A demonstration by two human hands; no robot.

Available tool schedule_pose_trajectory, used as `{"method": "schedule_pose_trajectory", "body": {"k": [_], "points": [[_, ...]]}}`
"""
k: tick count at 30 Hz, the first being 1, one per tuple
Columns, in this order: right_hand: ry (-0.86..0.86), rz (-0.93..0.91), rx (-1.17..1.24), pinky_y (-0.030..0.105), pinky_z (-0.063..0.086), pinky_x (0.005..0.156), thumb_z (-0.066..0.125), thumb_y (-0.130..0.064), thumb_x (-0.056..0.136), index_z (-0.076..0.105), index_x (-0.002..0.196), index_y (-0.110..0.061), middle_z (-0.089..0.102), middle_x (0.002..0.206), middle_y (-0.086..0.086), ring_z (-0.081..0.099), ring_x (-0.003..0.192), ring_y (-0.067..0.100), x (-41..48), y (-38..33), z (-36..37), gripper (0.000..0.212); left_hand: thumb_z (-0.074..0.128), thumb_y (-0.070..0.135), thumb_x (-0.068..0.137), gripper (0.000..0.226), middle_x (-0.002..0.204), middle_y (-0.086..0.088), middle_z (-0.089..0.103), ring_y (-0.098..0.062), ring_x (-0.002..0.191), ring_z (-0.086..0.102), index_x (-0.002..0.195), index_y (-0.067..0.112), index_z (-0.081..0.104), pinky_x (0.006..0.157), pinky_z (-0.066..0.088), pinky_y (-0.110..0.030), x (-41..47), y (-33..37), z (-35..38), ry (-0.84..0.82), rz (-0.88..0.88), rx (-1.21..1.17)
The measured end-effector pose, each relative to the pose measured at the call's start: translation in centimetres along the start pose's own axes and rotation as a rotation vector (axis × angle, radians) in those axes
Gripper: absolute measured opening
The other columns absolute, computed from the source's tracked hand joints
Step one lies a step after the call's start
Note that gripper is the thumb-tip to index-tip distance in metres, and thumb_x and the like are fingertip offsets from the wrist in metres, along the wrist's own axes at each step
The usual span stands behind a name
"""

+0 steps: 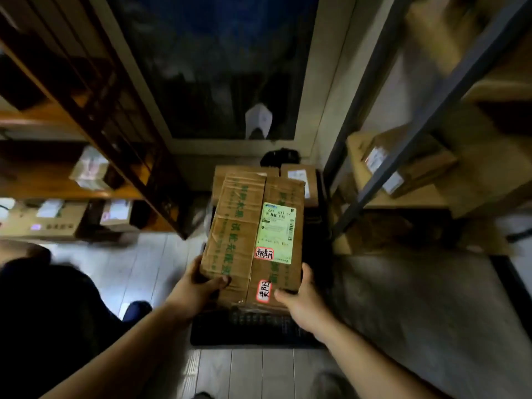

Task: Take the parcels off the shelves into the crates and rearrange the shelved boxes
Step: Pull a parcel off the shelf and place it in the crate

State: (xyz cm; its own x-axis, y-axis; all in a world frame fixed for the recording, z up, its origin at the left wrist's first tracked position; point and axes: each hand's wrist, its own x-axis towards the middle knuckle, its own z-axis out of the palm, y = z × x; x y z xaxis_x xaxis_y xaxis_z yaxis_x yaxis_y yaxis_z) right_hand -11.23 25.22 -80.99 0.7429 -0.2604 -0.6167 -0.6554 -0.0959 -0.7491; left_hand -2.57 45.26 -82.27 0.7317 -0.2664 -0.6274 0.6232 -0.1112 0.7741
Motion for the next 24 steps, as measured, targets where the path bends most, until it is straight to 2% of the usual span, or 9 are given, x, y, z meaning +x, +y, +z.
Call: {"method": "schedule_pose_trajectory", "body": {"k": [3, 6, 11, 18, 21, 24], "points": [[0.001, 0.075, -0.001, 0.012, 0.038, 0.080, 0.066, -0.004, 0.085, 0.023, 0.141, -0.014, 0.056, 0.123, 0.000, 0.051, 0.101, 0.008, 6.0, 7.2, 3.0, 0.072, 0.078, 0.003, 0.067, 0.070, 0.101, -0.008, 0.070, -0.020, 0.076, 0.069, 0.127, 0.018, 0.045, 0.058, 0.057, -0.035, 5.9, -7.0, -1.0, 0.009, -0.031, 0.041], [0.024, 0.080, -0.067, 0.021, 0.038, 0.086, 0.069, -0.011, 0.084, 0.025, 0.140, -0.015, 0.056, 0.126, 0.001, 0.052, 0.103, 0.010, 8.2, 10.0, 3.9, 0.071, 0.082, 0.006, 0.060, 0.078, 0.101, -0.008, 0.069, -0.022, 0.081, 0.071, 0.127, 0.017, 0.044, 0.062, 0.057, -0.037, 8.3, -10.5, -1.6, 0.010, -0.073, 0.017], [0.045, 0.127, -0.201, 0.024, 0.040, 0.089, 0.072, -0.018, 0.081, 0.020, 0.142, -0.015, 0.052, 0.130, 0.003, 0.053, 0.115, 0.021, 11.9, 15.4, 6.8, 0.080, 0.061, -0.016, 0.076, 0.060, 0.103, -0.011, 0.064, -0.023, 0.083, 0.067, 0.125, 0.014, 0.043, 0.057, 0.057, -0.032, 11.8, -16.0, -3.5, 0.063, -0.095, -0.072], [0.066, 0.155, -0.284, 0.029, 0.042, 0.091, 0.069, -0.027, 0.084, 0.013, 0.147, -0.016, 0.049, 0.136, 0.002, 0.051, 0.120, 0.022, 10.0, 18.6, 9.4, 0.085, 0.058, -0.021, 0.075, 0.061, 0.099, -0.012, 0.063, -0.017, 0.077, 0.070, 0.125, 0.012, 0.044, 0.058, 0.057, -0.031, 11.5, -18.7, -5.2, 0.030, -0.101, -0.041], [0.086, 0.160, -0.268, 0.033, 0.045, 0.093, 0.072, -0.026, 0.081, 0.017, 0.144, -0.012, 0.049, 0.135, 0.005, 0.050, 0.120, 0.024, 9.5, 19.2, 9.7, 0.085, 0.068, -0.019, 0.065, 0.064, 0.099, -0.016, 0.060, -0.016, 0.076, 0.069, 0.117, 0.012, 0.048, 0.056, 0.056, -0.027, 11.7, -17.9, -5.2, -0.025, -0.117, -0.003], [0.119, 0.175, -0.209, 0.025, 0.043, 0.084, 0.072, -0.020, 0.081, 0.029, 0.135, -0.008, 0.053, 0.124, 0.005, 0.053, 0.115, 0.024, 10.3, 19.1, 10.2, 0.070, 0.071, -0.010, 0.058, 0.071, 0.101, -0.013, 0.058, -0.023, 0.082, 0.063, 0.119, 0.014, 0.046, 0.050, 0.054, -0.027, 12.8, -16.6, -5.9, -0.041, -0.151, 0.071]]}}
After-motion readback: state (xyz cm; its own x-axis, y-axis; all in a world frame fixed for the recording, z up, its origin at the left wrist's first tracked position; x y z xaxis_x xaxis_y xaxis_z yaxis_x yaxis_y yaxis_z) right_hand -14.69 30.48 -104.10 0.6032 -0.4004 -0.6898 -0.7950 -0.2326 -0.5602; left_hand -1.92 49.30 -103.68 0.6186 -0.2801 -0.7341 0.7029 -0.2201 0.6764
